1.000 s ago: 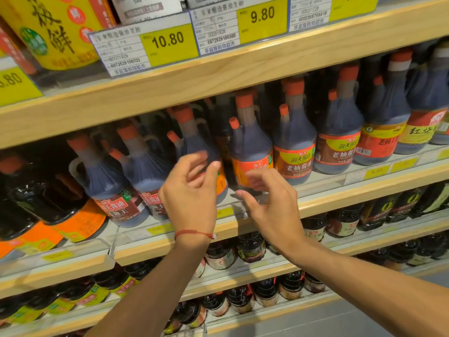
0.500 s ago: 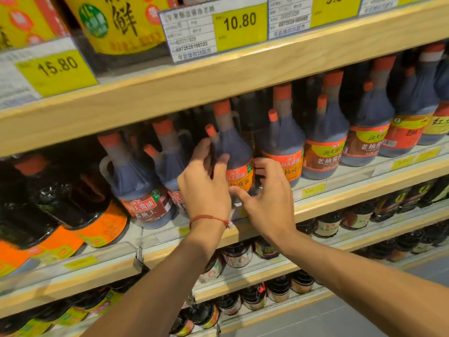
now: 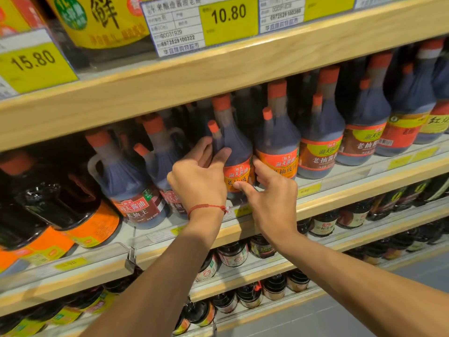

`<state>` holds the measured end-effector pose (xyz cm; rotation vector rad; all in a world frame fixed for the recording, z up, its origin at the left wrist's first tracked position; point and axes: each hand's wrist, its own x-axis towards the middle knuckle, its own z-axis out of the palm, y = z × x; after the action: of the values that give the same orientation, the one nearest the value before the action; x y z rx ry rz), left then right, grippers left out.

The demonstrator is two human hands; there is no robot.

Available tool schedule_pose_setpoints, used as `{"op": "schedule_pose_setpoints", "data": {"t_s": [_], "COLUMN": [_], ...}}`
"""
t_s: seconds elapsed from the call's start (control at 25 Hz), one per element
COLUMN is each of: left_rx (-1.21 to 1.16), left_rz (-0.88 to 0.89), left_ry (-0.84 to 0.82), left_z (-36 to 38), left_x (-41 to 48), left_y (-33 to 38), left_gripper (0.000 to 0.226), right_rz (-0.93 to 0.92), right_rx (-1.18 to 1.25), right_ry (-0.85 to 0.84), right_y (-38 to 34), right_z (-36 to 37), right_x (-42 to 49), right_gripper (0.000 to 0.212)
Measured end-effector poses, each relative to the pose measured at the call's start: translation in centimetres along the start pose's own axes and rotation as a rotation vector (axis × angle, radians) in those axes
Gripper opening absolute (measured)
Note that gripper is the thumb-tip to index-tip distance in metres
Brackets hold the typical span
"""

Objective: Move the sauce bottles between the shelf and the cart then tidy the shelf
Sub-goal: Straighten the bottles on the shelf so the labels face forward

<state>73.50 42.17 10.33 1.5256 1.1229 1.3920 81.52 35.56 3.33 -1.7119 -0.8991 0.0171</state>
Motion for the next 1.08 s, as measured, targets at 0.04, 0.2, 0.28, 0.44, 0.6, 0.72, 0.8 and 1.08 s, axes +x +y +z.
{"op": "schedule_pose_setpoints", "data": {"t_s": [0.04, 0.2, 0.28, 0.44, 0.6, 0.72, 0.8, 1.08], "left_rx": [0.012, -0.024, -0.036, -0.018, -0.005, 0.031, 0.083, 0.254], "left_rz": [0.003, -0.031, -0.038, -0.010, 0.023, 0.104, 0.198, 0.190], "left_ry": [0.006, 0.052, 0.066, 0.078, -0.044, -0.116, -0.041, 0.020], "left_z": [0.0, 0.3, 0.5, 0.8, -0.2, -3.5, -6.3, -9.3], "left_x": [-0.1, -0.3, -0.4, -0.6, -0.5, -2.5, -3.3, 0.3], "left_y": [0.1, 0.2, 0.1, -0.1, -0.1, 0.0, -0.4, -2.8], "left_gripper": [0.041, 0.040, 0.040, 0.039, 0.038, 0.035, 0.031, 0.042], "right_rz": [0.005, 0.018, 0.001, -0.034, -0.072, -0.149, -0.173, -0.083], "right_rx": [0.001, 0.029, 0.037, 0.023, 0.062, 0.058, 0.077, 0.111], "right_ry": [-0.005, -0.017, -0.024, -0.057, -0.038, -0.015, -0.064, -0.276], "right_y": [0.0, 0.0, 0.0, 0.3, 0.1, -0.7, -1.6, -4.5], "right_z": [0.0, -0.1, -0.2, -0.5, -1.1, -1.0, -0.3, 4.2], "right_x": [0.0, 0.1, 0.1, -0.2, -1.4, -2.4, -3.0, -4.1], "right_gripper": [0.043, 0.043, 0.041, 0.048, 0.047, 0.037, 0.036, 0.069]}}
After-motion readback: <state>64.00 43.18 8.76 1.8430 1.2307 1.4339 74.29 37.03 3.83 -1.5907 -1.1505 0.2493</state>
